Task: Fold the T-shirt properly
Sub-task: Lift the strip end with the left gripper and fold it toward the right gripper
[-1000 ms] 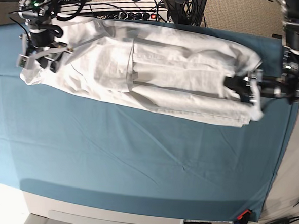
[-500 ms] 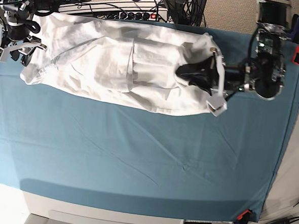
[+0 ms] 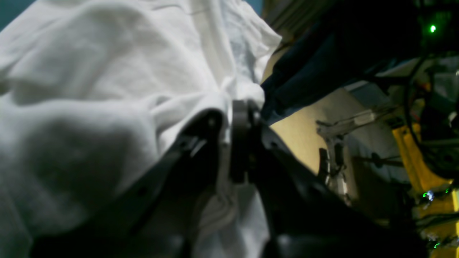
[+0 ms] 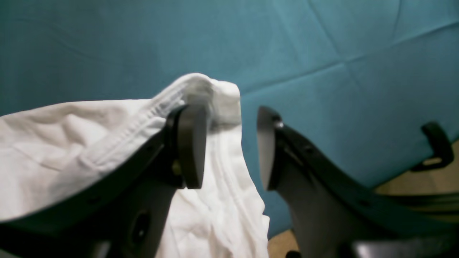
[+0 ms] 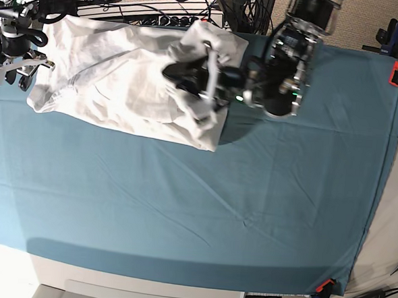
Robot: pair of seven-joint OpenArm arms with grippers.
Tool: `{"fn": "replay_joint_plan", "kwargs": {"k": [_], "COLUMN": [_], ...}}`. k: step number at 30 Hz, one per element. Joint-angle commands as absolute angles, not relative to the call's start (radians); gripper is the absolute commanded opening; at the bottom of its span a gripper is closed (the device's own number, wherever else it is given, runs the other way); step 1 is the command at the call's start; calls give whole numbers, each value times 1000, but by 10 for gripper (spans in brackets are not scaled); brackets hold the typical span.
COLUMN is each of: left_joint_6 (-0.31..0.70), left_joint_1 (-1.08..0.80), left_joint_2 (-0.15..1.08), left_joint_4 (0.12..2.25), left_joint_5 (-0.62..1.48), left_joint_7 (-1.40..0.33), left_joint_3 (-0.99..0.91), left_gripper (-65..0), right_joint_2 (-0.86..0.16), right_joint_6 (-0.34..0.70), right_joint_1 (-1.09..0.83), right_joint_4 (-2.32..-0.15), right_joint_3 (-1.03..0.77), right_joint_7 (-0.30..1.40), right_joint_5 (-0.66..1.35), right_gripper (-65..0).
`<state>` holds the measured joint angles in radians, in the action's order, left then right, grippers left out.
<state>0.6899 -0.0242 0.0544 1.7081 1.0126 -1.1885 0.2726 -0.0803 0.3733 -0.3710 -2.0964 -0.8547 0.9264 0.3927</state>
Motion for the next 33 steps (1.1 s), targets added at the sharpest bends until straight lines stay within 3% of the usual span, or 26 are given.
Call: {"fn": "replay_joint_plan", "kwargs": {"k": [1, 8, 21, 30, 33], "left_joint_6": [698, 698, 698, 698, 698], "left_joint_1": [-10, 15, 109, 111, 112], "left_joint_2": [31, -26, -40, -118, -133], "left_joint_4": [1726, 1724, 1614, 1592, 1592], "left_joint_5": [1018, 863, 855, 832, 825], "left_joint_7": [-1142, -1072, -1004, -1000, -994], "left_joint_3": [293, 355, 355, 356, 356], "left_gripper": [-650, -650, -650, -650, -472], "right_joint_2": [-94, -97, -97, -97, -97], "right_joint_6": [371, 371, 373, 373, 373], "right_joint_1": [-371, -369, -368, -368, -369], "right_joint_4": [-2093, -1964, -1949, -1950, -1950], "right_joint_3": [-859, -859, -859, -859, -859], "right_joint_7": [898, 889, 889, 890, 890], "right_joint_5": [400, 458, 482, 482, 482], "right_gripper": [-411, -411, -411, -411, -411]}}
